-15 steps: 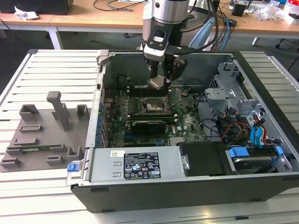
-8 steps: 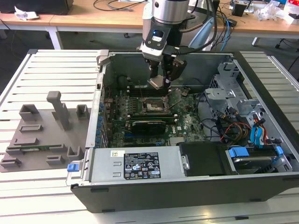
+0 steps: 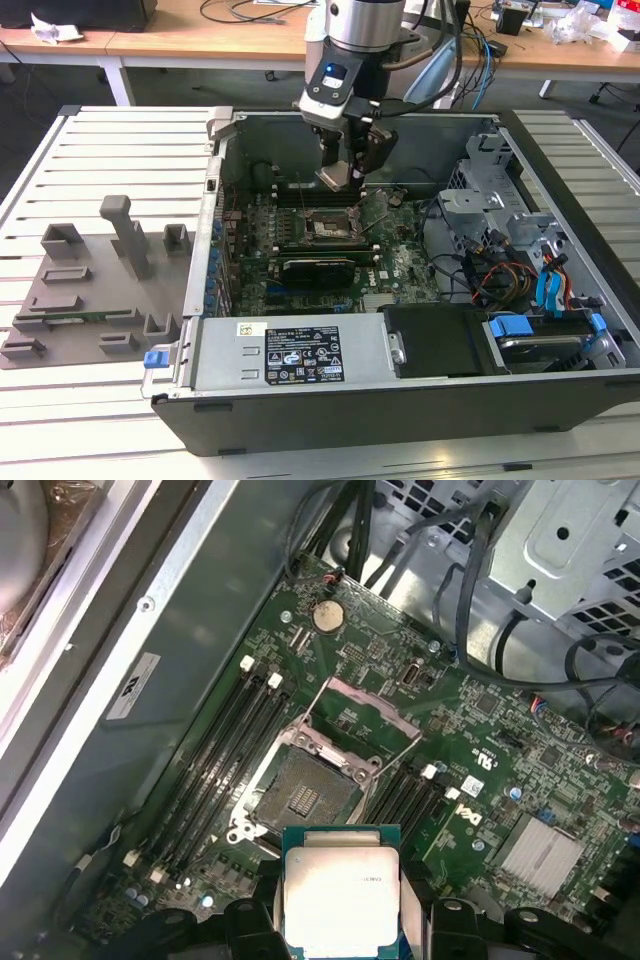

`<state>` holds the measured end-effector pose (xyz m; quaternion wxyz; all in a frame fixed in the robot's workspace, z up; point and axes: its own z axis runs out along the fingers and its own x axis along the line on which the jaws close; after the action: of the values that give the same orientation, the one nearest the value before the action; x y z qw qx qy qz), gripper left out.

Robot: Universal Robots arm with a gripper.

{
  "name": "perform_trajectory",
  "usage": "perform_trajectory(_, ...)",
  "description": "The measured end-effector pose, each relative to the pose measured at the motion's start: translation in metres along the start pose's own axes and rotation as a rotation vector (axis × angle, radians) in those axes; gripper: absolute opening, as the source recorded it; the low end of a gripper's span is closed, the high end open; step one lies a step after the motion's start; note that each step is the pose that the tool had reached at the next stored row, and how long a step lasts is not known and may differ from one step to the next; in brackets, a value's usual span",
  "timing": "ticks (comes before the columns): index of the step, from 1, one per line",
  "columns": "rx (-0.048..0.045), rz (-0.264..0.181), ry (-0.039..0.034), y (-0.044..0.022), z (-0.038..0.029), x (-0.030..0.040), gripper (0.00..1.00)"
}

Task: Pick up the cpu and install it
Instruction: 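Place the cpu into insertion slot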

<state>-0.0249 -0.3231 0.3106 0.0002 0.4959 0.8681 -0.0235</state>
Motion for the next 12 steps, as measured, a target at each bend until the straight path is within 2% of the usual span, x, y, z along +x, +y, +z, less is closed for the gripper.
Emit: perform_trajectory(12, 0.0013, 0.057, 0.0023, 0.0, 0.0001, 0.0, 0.55)
